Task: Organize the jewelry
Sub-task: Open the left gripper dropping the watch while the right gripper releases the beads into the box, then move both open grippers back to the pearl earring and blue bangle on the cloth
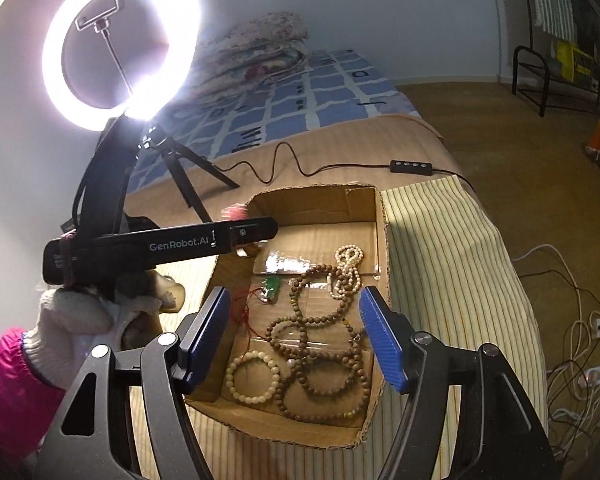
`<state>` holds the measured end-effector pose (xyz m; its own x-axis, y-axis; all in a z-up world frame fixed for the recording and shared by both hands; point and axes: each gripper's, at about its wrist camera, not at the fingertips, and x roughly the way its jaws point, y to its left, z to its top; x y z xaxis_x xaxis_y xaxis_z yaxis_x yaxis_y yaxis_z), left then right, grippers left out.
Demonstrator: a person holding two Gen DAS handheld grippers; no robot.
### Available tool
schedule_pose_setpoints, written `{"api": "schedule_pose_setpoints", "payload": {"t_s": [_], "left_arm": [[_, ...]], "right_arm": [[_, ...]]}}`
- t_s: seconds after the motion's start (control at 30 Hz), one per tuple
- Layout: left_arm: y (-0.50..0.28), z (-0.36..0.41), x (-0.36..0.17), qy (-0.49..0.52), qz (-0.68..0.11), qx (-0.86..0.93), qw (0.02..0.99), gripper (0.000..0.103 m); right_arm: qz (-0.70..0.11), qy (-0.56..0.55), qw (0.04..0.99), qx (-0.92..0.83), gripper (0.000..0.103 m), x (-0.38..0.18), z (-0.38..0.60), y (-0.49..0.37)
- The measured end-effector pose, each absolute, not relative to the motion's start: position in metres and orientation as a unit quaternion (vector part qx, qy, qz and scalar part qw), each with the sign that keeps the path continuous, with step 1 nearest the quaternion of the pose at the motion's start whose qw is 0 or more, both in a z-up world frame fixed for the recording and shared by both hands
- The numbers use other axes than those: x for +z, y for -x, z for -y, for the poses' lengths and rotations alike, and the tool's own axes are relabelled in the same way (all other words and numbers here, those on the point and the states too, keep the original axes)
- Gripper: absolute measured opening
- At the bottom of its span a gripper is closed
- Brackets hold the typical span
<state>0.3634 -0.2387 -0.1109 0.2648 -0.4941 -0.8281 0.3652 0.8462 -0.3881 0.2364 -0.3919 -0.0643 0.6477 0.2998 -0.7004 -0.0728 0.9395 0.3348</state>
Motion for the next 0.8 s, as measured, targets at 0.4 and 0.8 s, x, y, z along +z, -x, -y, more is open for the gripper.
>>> {"api": "schedule_pose_setpoints", "payload": {"t_s": [0.4, 0.8], "left_arm": [[-0.344, 0.224, -0.096, 0.033, -0.521, -0.27, 0.809, 0.063], [-0.3, 0.132, -0.039, 0.028, -0.455, -0.242, 0.857, 0.063]], "right_arm": [[-0.403, -0.168, 0.895, 0.089, 0.067, -0.064, 0.413, -0.234], [-0.393, -0.155, 0.899, 0.117, 0.067, -0.049, 0.394, -0.224]]}}
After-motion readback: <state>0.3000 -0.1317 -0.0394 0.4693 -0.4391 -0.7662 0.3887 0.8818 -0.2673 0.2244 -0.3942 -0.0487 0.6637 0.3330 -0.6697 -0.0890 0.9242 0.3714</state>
